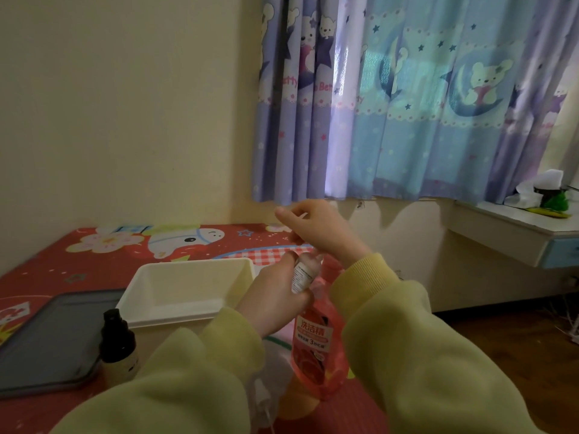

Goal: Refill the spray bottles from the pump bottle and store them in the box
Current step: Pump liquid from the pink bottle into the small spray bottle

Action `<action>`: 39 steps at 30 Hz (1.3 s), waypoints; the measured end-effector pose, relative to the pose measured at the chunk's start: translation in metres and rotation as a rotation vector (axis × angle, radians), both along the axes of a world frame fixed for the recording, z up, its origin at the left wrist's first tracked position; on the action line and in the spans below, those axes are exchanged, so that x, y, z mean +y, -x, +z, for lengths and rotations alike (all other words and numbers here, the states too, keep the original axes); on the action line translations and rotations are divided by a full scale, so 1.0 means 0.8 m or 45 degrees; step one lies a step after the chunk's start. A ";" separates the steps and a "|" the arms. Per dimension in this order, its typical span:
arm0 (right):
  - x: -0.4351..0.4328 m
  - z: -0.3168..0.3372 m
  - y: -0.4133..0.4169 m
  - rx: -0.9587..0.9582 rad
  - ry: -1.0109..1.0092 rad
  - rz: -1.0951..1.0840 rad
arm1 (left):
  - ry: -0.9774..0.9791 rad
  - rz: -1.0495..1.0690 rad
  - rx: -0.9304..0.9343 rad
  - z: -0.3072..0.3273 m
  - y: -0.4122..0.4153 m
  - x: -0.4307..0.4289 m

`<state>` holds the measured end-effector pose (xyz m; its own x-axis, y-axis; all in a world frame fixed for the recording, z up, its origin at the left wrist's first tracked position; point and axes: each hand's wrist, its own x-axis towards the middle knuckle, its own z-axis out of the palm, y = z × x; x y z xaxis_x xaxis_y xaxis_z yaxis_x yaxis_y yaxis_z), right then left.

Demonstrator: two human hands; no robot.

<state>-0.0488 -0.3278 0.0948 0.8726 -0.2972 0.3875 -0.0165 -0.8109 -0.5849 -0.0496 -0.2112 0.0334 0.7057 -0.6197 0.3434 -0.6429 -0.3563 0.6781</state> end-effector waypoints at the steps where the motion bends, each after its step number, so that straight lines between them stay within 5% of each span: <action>1: -0.002 -0.003 -0.001 -0.020 -0.017 -0.003 | 0.002 0.002 0.001 -0.004 -0.001 -0.002; 12: 0.007 0.012 0.005 0.139 -0.029 0.068 | 0.016 -0.008 0.008 0.011 0.001 0.007; 23: -0.002 -0.008 -0.001 -0.024 0.056 -0.022 | 0.090 0.032 0.076 -0.011 0.003 -0.003; 30: 0.004 0.008 -0.002 0.167 0.091 0.059 | 0.004 -0.034 0.023 0.015 0.001 0.006; 39: -0.001 -0.010 0.002 -0.057 0.124 -0.063 | 0.137 -0.023 0.164 -0.011 0.005 -0.002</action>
<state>-0.0505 -0.3289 0.0867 0.8389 -0.2984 0.4552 -0.0333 -0.8629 -0.5043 -0.0537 -0.2126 0.0246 0.7370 -0.5976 0.3159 -0.5540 -0.2663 0.7888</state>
